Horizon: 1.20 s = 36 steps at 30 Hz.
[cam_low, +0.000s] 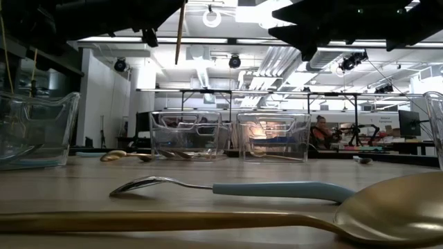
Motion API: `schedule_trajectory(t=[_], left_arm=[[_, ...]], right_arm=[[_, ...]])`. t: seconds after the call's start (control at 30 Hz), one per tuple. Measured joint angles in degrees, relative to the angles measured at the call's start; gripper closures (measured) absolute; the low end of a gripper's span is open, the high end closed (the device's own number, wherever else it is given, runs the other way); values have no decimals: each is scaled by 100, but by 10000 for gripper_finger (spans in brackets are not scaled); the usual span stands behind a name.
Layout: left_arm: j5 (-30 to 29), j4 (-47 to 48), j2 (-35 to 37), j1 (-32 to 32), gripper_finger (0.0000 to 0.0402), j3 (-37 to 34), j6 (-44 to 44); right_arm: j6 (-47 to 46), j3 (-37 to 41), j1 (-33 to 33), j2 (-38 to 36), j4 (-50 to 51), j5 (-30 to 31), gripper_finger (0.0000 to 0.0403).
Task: Sort silverware by color (type)
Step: Put the gold spoon into the top right transparent bin
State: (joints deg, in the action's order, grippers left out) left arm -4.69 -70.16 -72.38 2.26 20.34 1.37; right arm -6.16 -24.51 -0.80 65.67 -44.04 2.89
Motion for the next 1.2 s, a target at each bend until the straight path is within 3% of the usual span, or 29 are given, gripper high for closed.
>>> schedule_trajectory(t=[0.53,0.8,1.03,1.2], left_arm=[[0,-200,-44,0,401,0,6],[-22,-1323,-1147,-43,401,208,157],[188,-1340,-2026,-118,401,935,301],[214,-1328,-2321,-118,401,1162,299]], right_arm=[[21,2,0,1,-42,-10,208],[-34,2,0,248,-510,-19,208],[-27,-259,0,1199,-1048,-49,208],[-92,-687,-1,1758,-1040,-463,208]])
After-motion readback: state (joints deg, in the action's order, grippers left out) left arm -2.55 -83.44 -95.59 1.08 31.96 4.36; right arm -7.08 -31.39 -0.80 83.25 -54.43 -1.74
